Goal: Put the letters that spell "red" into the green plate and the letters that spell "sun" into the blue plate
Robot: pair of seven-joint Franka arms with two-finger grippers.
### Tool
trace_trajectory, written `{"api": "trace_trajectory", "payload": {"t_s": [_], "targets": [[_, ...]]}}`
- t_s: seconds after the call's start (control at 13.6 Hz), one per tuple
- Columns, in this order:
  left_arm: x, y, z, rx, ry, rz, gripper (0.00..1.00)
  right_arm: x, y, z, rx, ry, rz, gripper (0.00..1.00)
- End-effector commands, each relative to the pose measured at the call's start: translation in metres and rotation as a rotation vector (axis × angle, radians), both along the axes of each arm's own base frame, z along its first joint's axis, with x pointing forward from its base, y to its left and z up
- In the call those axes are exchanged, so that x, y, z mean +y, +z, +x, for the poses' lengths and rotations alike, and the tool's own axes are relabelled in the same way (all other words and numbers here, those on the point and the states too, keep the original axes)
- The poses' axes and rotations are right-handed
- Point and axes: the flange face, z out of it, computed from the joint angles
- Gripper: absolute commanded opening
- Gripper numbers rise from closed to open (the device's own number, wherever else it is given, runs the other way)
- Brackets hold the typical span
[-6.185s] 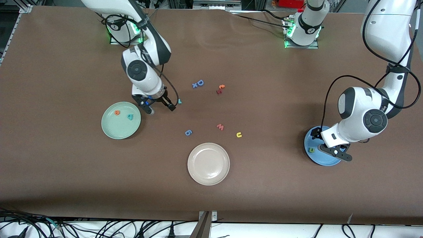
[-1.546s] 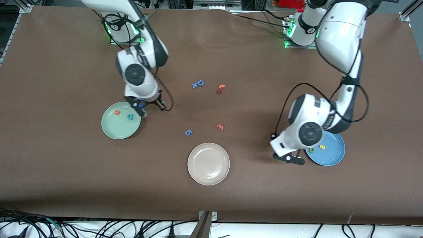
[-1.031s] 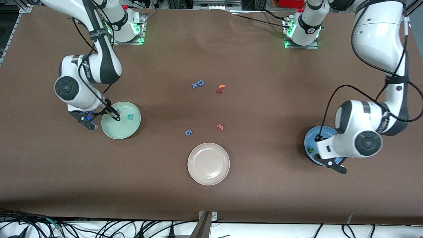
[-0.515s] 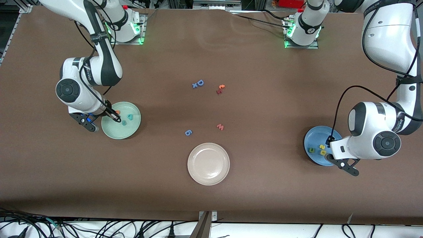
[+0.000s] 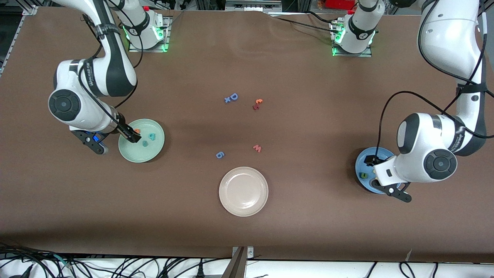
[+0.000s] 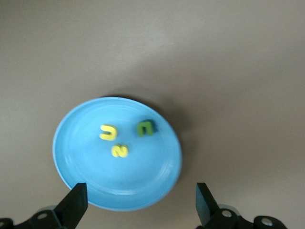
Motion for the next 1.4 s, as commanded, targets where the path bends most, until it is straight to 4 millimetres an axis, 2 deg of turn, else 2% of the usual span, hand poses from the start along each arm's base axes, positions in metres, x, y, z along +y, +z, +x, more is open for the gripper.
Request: {"api": "trace_trajectory", "payload": {"t_s": [0.0, 0.15, 0.29, 0.44, 0.52, 0.59, 0.81, 0.96, 1.03, 1.1, 1.33], "targets": [[-0.010, 0.039, -0.013, -0.001, 0.101, 0.029, 1.00, 0.010, 0.057, 0.003, -0.023, 0.008, 0.024, 0.99], [-0.013, 0.061, -0.021, 0.004, 0.149, 0.040, 1.00, 0.003, 0.111, 0.002, -0.020, 0.082, 0.049, 0.99], [-0.017, 0.087, -0.033, 0.015, 0.205, 0.007, 1.00, -0.017, 0.157, -0.001, -0.004, 0.153, 0.064, 0.99], [-0.017, 0.118, -0.045, 0.015, 0.242, 0.010, 1.00, -0.040, 0.196, -0.005, -0.023, 0.199, 0.078, 0.99], [-0.017, 0.135, -0.060, 0.004, 0.242, 0.012, 1.00, -0.055, 0.207, -0.008, -0.039, 0.234, 0.091, 0.99], [-0.015, 0.153, -0.074, -0.012, 0.242, 0.013, 1.00, -0.068, 0.218, -0.011, -0.059, 0.263, 0.102, 0.99], [0.002, 0.191, -0.118, -0.041, 0.265, 0.025, 1.00, -0.095, 0.231, -0.011, -0.092, 0.253, 0.098, 0.99], [0.011, 0.218, -0.149, -0.073, 0.282, 0.030, 1.00, -0.098, 0.243, -0.012, -0.114, 0.282, 0.087, 0.99], [0.017, 0.228, -0.160, -0.090, 0.291, 0.031, 1.00, -0.098, 0.252, -0.015, -0.137, 0.298, 0.090, 0.99], [0.018, 0.236, -0.169, -0.105, 0.296, 0.029, 1.00, -0.109, 0.258, -0.015, -0.163, 0.289, 0.088, 0.99], [0.031, 0.249, -0.188, -0.129, 0.416, -0.081, 1.00, -0.109, 0.258, -0.014, -0.169, 0.293, 0.100, 0.99]]}}
